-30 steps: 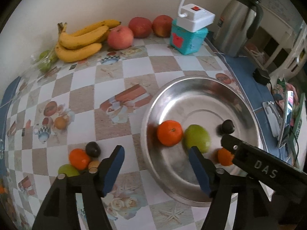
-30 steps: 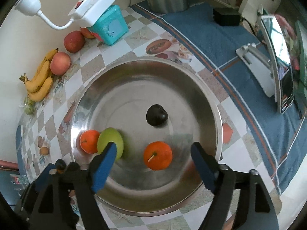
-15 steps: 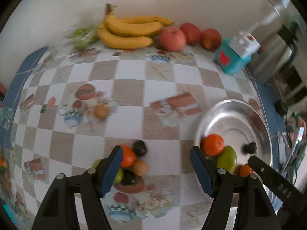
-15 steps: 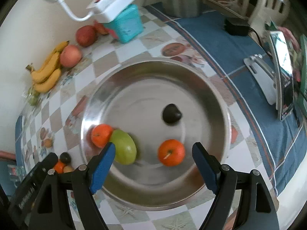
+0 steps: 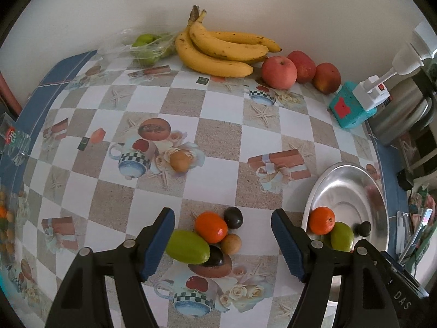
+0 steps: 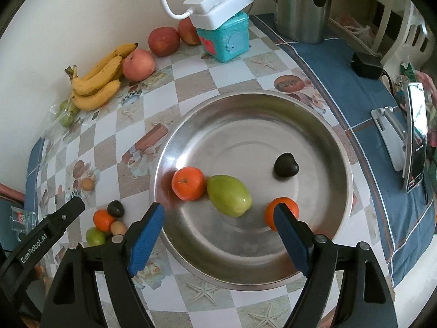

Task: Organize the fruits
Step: 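Withdraw both tools from the plate back toward the remaining fruits, then move the open left tool down toward the green mango in the pile, then close the left tool around the green mango and lift it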

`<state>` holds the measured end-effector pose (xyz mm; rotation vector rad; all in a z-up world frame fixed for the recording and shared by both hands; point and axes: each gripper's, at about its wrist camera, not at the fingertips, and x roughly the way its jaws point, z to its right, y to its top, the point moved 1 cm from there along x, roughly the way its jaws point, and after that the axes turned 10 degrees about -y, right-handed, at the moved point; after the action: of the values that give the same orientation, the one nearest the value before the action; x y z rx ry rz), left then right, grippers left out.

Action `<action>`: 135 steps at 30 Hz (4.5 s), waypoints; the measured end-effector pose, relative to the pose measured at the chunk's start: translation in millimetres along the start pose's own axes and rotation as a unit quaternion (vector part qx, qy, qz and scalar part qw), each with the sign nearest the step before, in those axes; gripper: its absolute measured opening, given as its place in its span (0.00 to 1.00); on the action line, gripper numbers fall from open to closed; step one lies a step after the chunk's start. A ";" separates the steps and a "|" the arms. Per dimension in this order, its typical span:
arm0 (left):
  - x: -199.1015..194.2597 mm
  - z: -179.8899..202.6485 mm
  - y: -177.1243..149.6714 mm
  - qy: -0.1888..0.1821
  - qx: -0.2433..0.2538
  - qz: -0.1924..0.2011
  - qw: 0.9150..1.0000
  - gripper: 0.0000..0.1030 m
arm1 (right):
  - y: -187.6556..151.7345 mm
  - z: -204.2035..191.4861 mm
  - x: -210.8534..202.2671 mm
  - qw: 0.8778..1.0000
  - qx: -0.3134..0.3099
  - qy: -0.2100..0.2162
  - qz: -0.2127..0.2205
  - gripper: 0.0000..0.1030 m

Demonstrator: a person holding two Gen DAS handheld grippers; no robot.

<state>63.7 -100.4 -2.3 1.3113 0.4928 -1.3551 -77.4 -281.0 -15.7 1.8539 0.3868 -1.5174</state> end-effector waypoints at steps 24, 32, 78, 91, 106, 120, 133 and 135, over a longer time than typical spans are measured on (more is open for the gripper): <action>7.8 -16.3 -3.3 0.053 -0.029 -0.007 0.998 1.00 | 0.7 9.8 9.1 0.999 0.009 -0.032 0.003 0.99; 7.1 -12.1 -7.2 0.058 -0.007 -0.012 0.998 1.00 | -2.0 4.5 11.9 1.000 0.005 -0.026 0.003 0.99; -7.7 -91.9 -7.5 0.049 -0.065 -0.014 0.997 1.00 | -41.8 -101.7 12.7 0.992 -0.114 -0.001 0.052 0.99; 11.7 -94.7 -12.2 0.017 -0.087 -0.050 0.995 1.00 | -43.5 -104.3 24.0 0.993 -0.114 0.015 0.011 0.99; 41.6 -69.4 -16.8 -0.002 -0.039 -0.098 0.994 1.00 | -34.7 -67.6 26.1 0.998 -0.049 0.003 -0.036 0.99; 56.2 -59.7 -17.2 -0.022 -0.005 -0.098 0.995 0.87 | -35.6 -64.2 29.6 0.998 -0.041 0.006 -0.052 0.99; 52.1 -43.0 -17.9 -0.045 0.019 -0.095 0.994 0.56 | -35.9 -61.7 32.7 0.998 -0.037 0.007 -0.056 0.99; 50.4 -45.1 -17.8 -0.044 0.020 -0.093 0.994 0.54 | -35.8 -61.3 32.8 0.998 -0.036 0.007 -0.057 0.99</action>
<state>78.9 -77.2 -66.5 1.2573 0.5408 -1.5778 -45.9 -220.5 -54.1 1.8144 0.5541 -1.5449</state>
